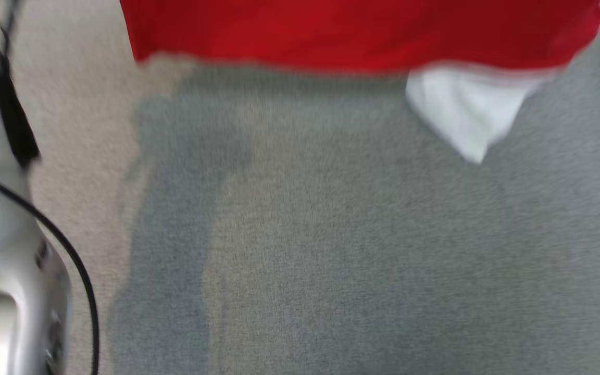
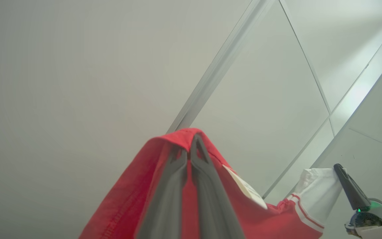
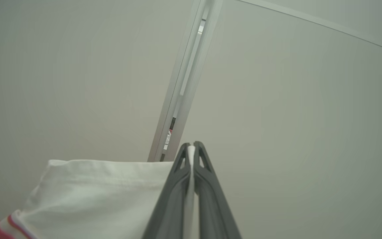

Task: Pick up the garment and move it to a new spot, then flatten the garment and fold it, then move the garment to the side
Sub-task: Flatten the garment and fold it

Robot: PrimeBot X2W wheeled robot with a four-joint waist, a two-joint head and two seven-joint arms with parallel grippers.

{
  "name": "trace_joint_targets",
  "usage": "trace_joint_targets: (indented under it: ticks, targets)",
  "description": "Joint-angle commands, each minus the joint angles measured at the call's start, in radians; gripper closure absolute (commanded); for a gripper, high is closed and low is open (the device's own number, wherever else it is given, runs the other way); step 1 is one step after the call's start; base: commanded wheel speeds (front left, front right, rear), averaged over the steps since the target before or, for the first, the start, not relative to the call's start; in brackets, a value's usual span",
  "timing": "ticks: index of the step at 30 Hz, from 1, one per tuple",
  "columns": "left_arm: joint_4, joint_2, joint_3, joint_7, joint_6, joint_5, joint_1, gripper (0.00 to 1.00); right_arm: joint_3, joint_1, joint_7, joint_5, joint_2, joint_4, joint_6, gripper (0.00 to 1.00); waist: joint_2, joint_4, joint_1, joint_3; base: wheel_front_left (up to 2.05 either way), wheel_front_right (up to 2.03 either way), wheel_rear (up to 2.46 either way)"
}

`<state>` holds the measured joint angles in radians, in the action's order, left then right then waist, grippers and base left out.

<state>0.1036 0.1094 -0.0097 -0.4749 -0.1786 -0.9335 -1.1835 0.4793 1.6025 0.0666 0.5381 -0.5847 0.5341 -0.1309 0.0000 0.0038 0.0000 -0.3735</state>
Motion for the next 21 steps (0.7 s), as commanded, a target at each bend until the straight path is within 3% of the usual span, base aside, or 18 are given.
trace_joint_targets:
  ticks: [1,10,14,21]
  targets:
    - [0.054,0.007,0.000,0.033,0.015,0.023,-0.085,1.00,0.012,0.076,-0.023,-0.030,0.018,0.030,0.000,1.00,0.0000,0.016,0.0000,-0.160,0.00,0.00,0.00]
    - [0.351,-0.035,0.035,0.365,0.144,0.038,-0.448,1.00,-0.081,0.397,-0.310,-0.201,0.123,0.287,0.000,1.00,0.0000,0.023,0.0000,-0.262,0.00,0.00,0.00]
    - [0.455,-0.046,0.011,0.439,0.202,0.038,-0.473,1.00,-0.096,0.361,-0.332,-0.220,0.180,0.355,0.000,1.00,0.0000,0.030,0.0000,-0.276,0.00,0.00,0.00]
    - [0.586,-0.046,-0.022,0.517,0.261,0.057,-0.442,1.00,-0.091,0.249,-0.333,-0.182,0.197,0.377,0.000,1.00,0.0000,0.043,0.0000,-0.307,0.00,0.00,0.00]
